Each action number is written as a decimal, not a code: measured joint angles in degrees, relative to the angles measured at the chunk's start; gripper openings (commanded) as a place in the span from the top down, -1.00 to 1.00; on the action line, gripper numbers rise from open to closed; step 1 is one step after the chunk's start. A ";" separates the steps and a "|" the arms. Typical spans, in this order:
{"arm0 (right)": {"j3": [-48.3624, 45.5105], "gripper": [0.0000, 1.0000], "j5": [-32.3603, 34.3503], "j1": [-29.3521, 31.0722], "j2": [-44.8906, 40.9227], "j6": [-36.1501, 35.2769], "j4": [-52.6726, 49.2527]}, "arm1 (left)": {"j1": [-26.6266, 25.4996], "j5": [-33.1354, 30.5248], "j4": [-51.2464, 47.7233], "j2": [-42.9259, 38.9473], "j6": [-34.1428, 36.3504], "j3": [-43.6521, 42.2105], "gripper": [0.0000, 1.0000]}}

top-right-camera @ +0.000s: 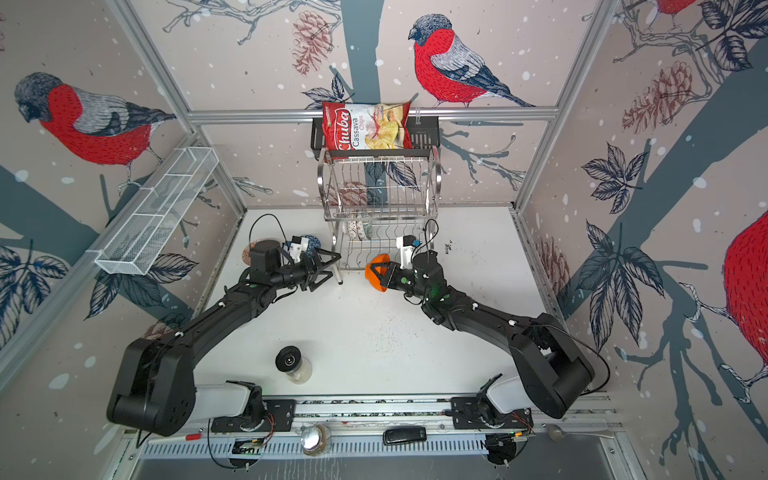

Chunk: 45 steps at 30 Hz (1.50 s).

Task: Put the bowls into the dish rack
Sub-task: 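Carry the orange bowl up toward the rack's lower tier with the right gripper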

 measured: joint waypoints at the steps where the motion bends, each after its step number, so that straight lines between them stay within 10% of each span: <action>1: -0.79 1.00 0.59 -0.33 -0.26 0.13 1.53 | -0.09 0.28 -0.02 0.33 0.26 0.31 -0.95; 25: 6.12 1.00 -5.03 -7.58 22.86 16.74 31.43 | -2.82 1.22 -9.60 7.19 9.53 11.34 -0.95; 45: 21.88 0.99 -3.21 -8.22 35.01 19.17 30.88 | -3.23 2.14 -15.17 9.81 14.86 12.59 -0.95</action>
